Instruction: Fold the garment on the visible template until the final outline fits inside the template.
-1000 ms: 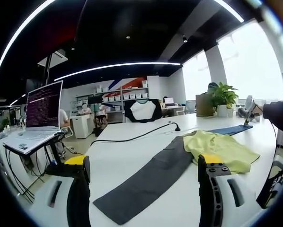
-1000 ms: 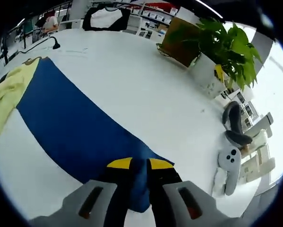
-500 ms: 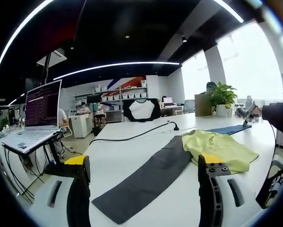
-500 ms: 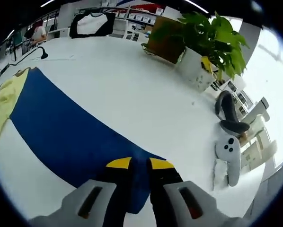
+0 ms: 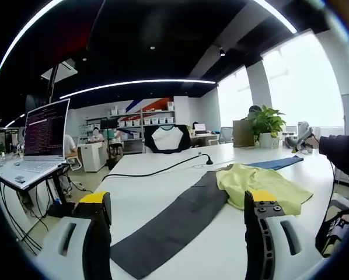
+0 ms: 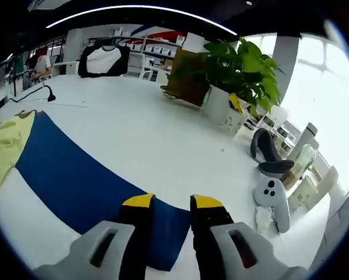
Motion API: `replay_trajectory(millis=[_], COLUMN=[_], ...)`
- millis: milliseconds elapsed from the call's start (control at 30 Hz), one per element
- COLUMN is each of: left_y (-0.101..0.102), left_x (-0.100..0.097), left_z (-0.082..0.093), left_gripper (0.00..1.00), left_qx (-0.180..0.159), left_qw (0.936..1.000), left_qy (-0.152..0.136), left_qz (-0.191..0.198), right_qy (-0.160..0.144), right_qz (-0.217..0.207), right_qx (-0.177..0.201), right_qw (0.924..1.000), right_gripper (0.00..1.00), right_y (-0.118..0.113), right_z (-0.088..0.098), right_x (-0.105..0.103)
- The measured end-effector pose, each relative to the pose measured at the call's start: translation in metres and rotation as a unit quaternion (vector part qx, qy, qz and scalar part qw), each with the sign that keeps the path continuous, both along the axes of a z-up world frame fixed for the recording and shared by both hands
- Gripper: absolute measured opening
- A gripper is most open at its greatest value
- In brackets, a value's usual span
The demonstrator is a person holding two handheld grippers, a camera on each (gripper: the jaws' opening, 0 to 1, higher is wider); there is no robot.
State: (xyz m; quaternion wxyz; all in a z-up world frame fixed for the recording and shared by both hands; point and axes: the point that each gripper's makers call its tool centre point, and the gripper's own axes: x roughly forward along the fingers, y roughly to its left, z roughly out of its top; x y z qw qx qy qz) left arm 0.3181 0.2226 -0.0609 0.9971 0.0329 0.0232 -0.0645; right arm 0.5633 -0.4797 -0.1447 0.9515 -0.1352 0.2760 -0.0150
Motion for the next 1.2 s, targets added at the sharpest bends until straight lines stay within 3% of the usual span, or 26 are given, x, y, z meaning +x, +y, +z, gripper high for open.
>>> replay_trajectory(millis=[100,167,433,600,933,1200], left_y=[-0.007,-0.010,-0.011,-0.013,-0.020,-0.030], left_x=[-0.001,-0.002,-0.005,-0.008,-0.008,-0.006], left_z=[0.003,0.006,0.005,0.013,0.010,0.009], left_gripper=[1.00,1.00,1.00,0.99,0.98,0.98], left_qx=[-0.009,-0.016,-0.020,-0.029,-0.024,-0.019], left_qw=[0.9998,0.9996,0.9995,0.9988,0.9989,0.9987], left_qy=[-0.008,-0.014,-0.016,-0.032,-0.029,-0.025], left_qz=[-0.013,-0.019,-0.020,-0.023,-0.028,-0.039], right_qy=[-0.043,-0.047,-0.084,-0.109,-0.132,-0.147], right_qz=[0.025,0.043,0.103,0.129,0.198,0.233], right_qx=[-0.017,-0.023,0.014,0.000,0.014,0.028], right_qw=[0.9986,0.9977,0.9911,0.9856,0.9712,0.9609], right_gripper=[0.29,0.33,0.37,0.45,0.52,0.59], right_y=[0.016,0.027,0.077,0.097,0.152,0.179], right_z=[0.017,0.019,0.037,0.050,0.060,0.066], right_x=[-0.006,-0.010,-0.041,-0.059,-0.103,-0.127])
